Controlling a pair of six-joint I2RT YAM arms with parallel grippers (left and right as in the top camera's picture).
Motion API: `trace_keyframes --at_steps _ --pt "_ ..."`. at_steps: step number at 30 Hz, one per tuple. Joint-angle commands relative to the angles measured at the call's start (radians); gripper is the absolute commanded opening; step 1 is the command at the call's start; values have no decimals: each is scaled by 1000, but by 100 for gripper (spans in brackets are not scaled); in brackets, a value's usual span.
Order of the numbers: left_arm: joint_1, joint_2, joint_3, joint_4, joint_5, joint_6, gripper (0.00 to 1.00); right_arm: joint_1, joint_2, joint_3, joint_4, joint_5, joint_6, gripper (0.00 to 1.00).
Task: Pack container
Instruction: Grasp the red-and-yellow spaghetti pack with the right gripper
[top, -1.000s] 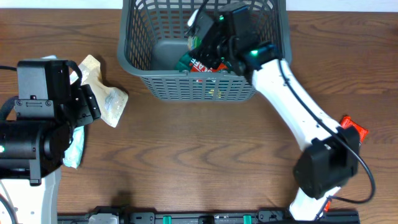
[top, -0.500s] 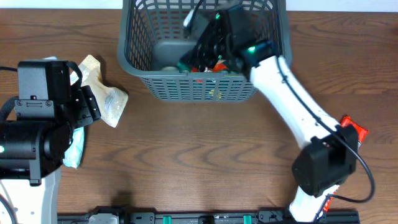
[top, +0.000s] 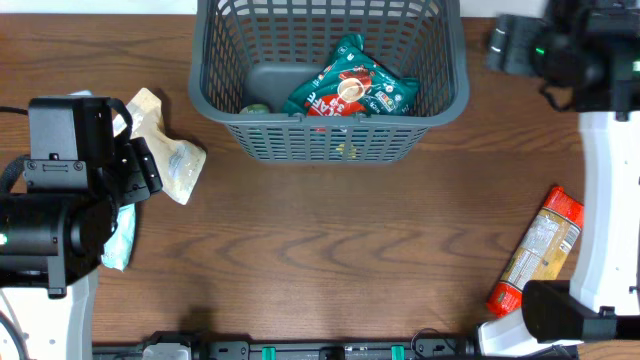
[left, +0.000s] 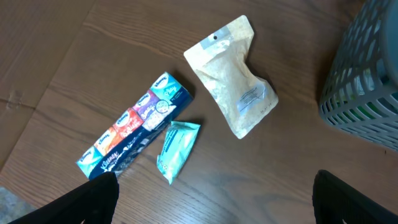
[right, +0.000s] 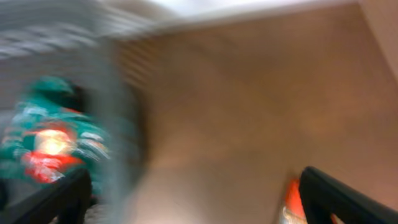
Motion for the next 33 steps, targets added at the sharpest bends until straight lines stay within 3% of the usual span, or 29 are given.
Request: trace_keyframes --at_steps 1,6,9,15,21,26,33 --pt "5 4 -2 -2 -3 -8 86 -115 18 0 -119 72 221 99" --pt "5 4 -2 -3 -3 -8 86 -270 17 0 -302 31 254 99" --pt "5 4 -2 -3 -3 -8 86 -363 -4 -40 -322 -65 215 99" --pt "5 4 -2 -15 -3 -9 86 -525 -163 -334 -298 -118 188 99" --pt "5 4 -2 -13 -2 -9 86 -622 -326 -768 -64 -123 102 99" --pt "5 4 -2 -13 -2 -9 86 -626 -340 -1119 212 -126 36 99" --pt "5 4 -2 -13 -2 -9 86 -626 -340 -1433 541 -126 37 99"
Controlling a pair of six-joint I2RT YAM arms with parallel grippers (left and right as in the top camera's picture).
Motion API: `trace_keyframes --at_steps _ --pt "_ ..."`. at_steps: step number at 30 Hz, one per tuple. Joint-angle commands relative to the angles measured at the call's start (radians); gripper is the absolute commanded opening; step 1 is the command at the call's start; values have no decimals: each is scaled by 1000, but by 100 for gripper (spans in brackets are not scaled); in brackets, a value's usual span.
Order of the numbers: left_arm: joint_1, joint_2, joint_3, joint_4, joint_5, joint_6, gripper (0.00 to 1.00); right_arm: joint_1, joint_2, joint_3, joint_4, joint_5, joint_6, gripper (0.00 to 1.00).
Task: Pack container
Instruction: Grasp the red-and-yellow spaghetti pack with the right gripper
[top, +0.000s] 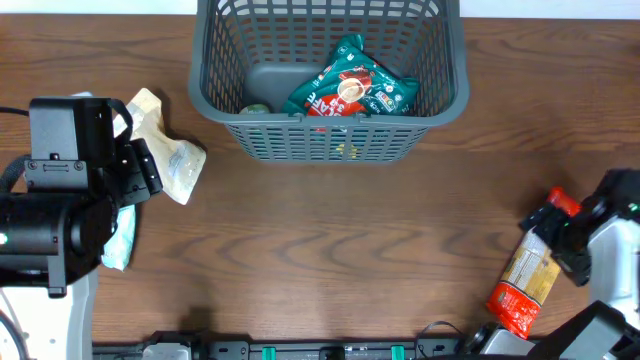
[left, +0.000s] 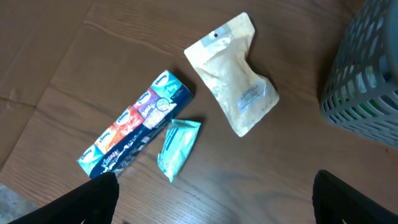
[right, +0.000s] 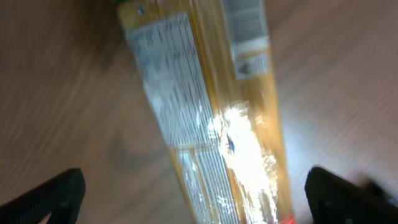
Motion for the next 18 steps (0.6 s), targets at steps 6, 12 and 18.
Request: trace_keyframes --at_steps 6,12,18 --pt "5 4 -2 -6 -2 -9 86 -5 -9 -142 152 31 35 99" --pt "5 4 -2 -6 -2 -9 86 -5 -9 -202 248 50 53 99" --pt "5 4 -2 -5 -2 -8 86 -5 -9 -285 354 50 64 99"
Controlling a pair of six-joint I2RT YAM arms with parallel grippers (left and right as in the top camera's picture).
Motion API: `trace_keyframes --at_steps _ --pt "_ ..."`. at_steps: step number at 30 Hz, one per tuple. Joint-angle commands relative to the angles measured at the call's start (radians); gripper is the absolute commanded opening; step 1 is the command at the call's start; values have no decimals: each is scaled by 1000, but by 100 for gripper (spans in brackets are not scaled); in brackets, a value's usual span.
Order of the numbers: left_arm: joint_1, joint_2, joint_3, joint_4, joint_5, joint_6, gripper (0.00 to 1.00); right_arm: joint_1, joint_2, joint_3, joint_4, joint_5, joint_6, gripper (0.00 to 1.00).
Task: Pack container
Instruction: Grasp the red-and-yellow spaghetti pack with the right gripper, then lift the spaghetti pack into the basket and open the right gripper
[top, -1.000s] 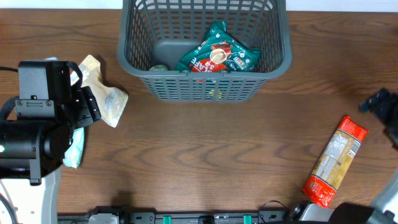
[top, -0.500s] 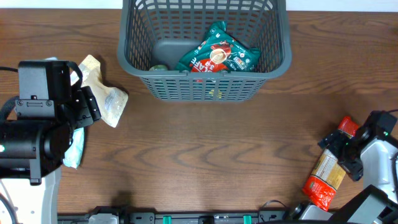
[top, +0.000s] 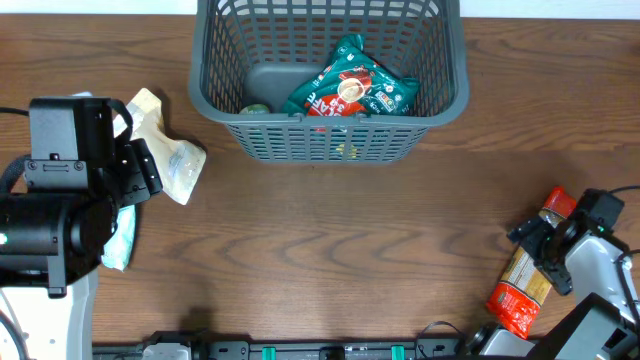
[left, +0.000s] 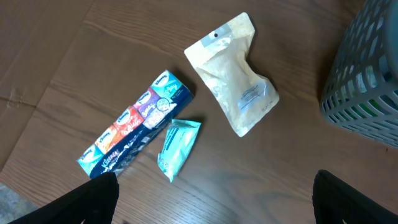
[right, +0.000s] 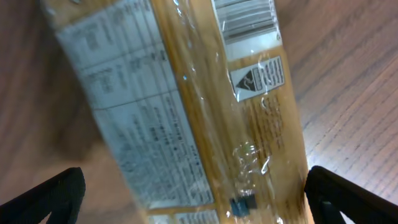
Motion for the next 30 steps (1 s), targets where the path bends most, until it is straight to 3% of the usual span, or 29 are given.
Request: trace_keyframes --at_steps 1,6,8,10,12,16,23,26,30 --pt "5 4 -2 -4 -3 -8 86 -5 -9 -53 43 5 31 99" --pt "5 4 -2 -4 -3 -8 86 -5 -9 -101 114 5 31 99" --pt "5 4 -2 -1 -3 -8 86 -5 -9 -108 122 5 31 87" --pt "5 4 -2 2 -3 -8 86 -5 -9 -109 124 2 31 64" --pt "5 4 -2 2 -3 -8 86 -5 -9 -109 128 -2 35 29" --pt "5 4 -2 2 -3 -8 86 -2 -9 -103 157 -74 58 3" --pt "5 4 -2 2 -3 -8 86 26 -38 63 149 -376 71 1" --pt "5 4 -2 2 -3 -9 86 97 -65 244 80 -384 41 1" --pt "5 4 -2 2 -3 -9 86 237 -71 539 -36 -349 -102 1"
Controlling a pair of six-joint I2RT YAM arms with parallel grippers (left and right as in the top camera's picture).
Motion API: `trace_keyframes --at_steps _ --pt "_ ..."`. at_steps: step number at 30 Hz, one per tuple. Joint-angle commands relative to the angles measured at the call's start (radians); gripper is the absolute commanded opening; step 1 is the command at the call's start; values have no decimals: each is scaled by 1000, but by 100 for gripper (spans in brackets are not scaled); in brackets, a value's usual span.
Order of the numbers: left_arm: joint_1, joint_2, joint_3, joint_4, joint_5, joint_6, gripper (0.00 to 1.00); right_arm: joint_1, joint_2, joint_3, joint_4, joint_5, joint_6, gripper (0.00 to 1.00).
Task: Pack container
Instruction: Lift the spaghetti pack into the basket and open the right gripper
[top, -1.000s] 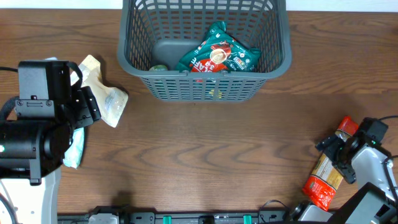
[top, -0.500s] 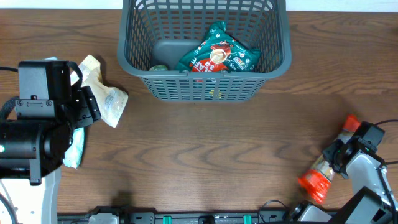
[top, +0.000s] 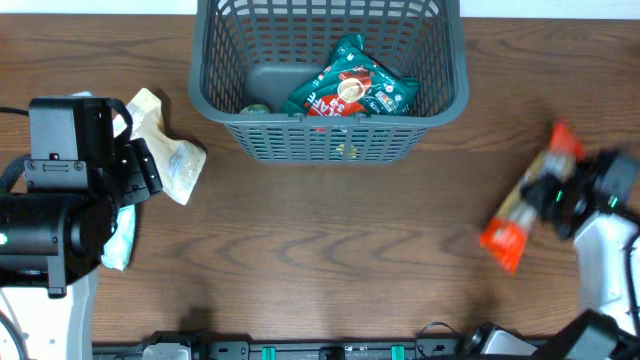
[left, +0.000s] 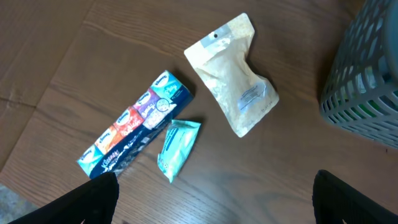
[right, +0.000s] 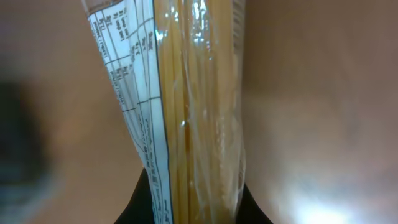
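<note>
The grey basket (top: 330, 135) stands at the back middle with a green and red snack bag (top: 350, 88) inside. My right gripper (top: 556, 195) is shut on a long spaghetti packet (top: 525, 205) (right: 186, 106), held blurred above the table at the right. The left gripper (left: 214, 199) hangs open and still over the left side. A beige pouch (left: 236, 99), a tissue multipack (left: 134, 124) and a small teal packet (left: 176, 149) lie below it.
A dark rounded item (top: 255, 108) lies in the basket's left corner. The left arm's body (top: 60, 190) covers part of the left-side items in the overhead view. Bare wood (top: 330, 250) lies between basket and front edge.
My right gripper was open low over the spaghetti packet lying on the table. Now it is shut on the packet and holds it lifted, further back and slightly left.
The right gripper was first near the basket's right back corner, with the spaghetti lying at the front right. It then stood over the packet, then lower around it. Now it has the packet gripped and raised. The left arm stayed still throughout.
</note>
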Motion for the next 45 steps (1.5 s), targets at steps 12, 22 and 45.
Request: trace_keyframes --at_steps 12,22,45 --pt "5 4 -2 -1 -2 -9 86 646 -8 825 -76 26 -949 1" --pt "5 4 -2 -6 -2 -9 86 855 262 966 -35 39 -1138 1" --pt "5 4 -2 -24 -2 -9 86 879 772 1205 -299 -30 -1137 1"
